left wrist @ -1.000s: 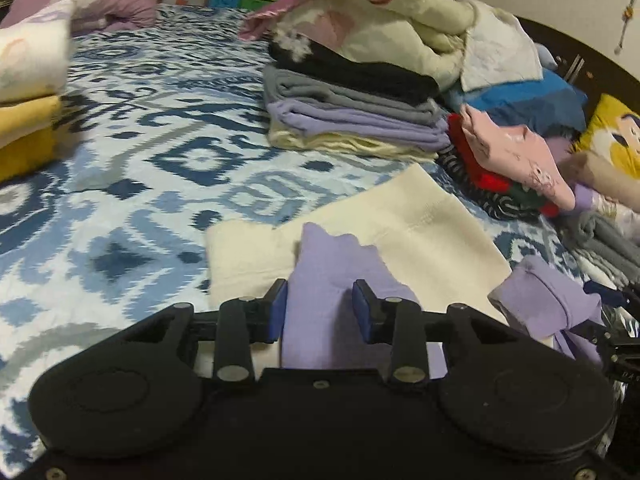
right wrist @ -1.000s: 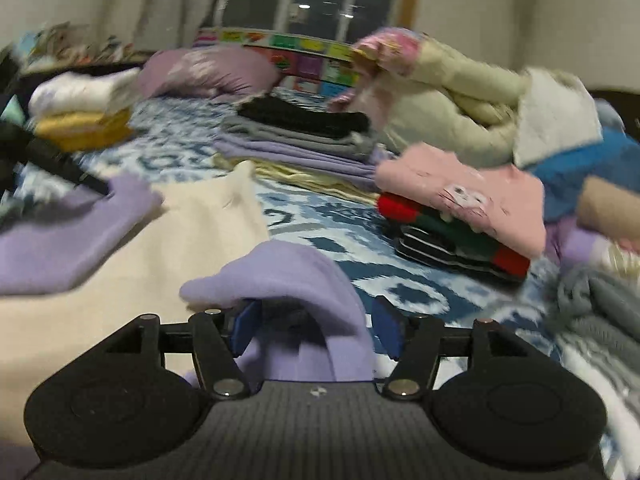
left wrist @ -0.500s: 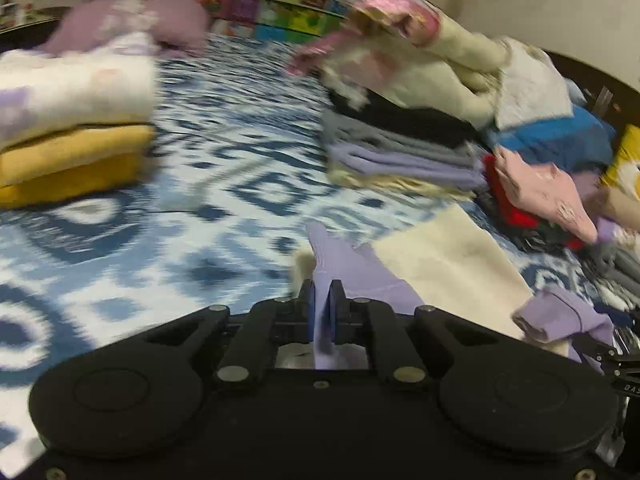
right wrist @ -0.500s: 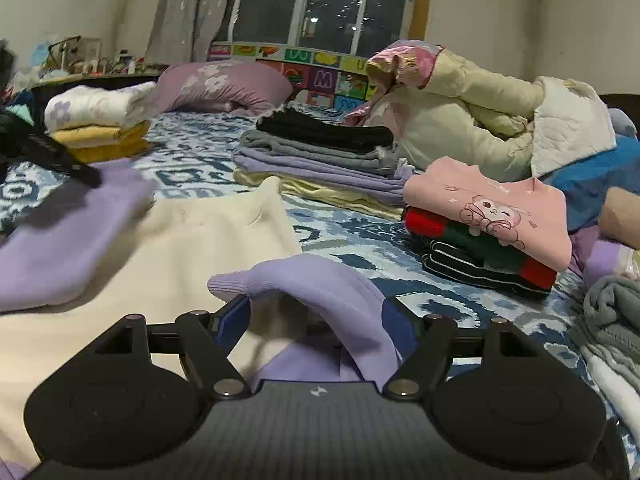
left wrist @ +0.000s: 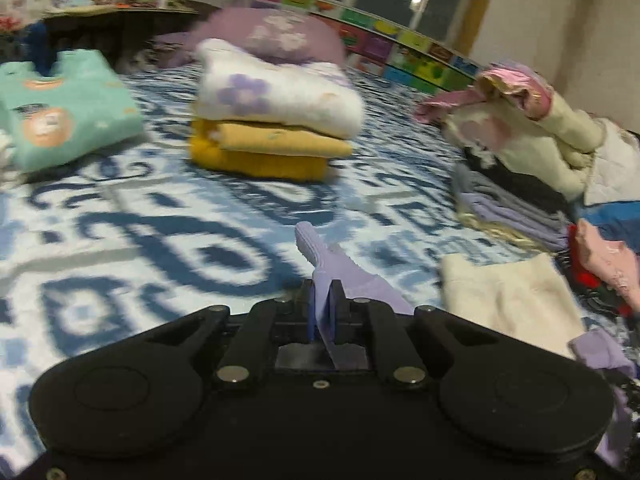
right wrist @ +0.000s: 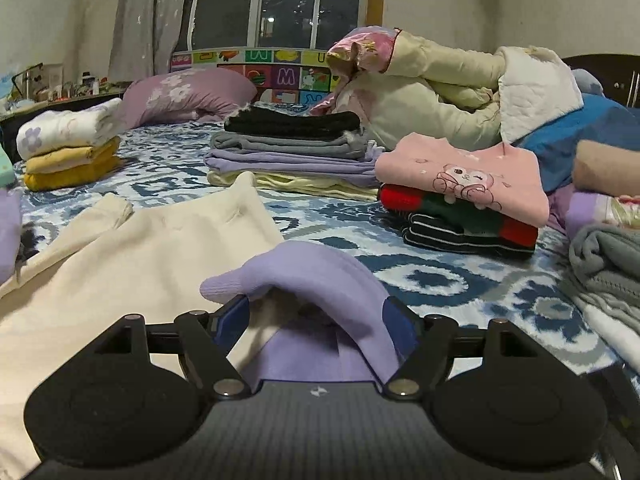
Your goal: Fold clothes
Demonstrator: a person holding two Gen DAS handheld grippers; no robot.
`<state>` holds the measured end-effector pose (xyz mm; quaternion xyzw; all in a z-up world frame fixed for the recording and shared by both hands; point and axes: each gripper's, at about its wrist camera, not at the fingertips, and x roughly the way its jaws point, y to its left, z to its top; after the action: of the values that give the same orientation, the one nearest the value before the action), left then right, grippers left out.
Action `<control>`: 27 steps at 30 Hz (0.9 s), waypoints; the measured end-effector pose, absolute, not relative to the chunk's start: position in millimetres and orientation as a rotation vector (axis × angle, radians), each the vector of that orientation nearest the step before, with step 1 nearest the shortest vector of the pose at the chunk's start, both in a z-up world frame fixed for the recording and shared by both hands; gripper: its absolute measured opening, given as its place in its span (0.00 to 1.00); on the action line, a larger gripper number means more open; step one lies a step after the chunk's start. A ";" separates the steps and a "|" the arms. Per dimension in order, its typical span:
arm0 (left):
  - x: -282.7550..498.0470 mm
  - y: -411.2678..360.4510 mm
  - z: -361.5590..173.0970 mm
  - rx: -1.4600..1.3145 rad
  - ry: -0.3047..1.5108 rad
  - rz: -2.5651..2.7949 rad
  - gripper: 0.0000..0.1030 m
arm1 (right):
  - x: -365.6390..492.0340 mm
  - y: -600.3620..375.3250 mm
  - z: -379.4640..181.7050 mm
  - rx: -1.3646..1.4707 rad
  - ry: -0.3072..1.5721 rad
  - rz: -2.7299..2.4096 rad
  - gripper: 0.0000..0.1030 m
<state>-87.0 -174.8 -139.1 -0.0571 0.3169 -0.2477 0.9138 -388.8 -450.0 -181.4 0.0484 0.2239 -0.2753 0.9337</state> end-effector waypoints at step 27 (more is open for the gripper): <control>-88.7 -48.6 -155.0 -0.229 0.606 -0.277 0.04 | -379.8 -239.6 -161.1 -0.205 0.411 0.096 0.69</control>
<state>-88.7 -48.6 -155.0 -0.1124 0.2969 -0.1359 0.9385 -379.8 -239.6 -161.1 -0.1017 0.2035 0.0477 0.9726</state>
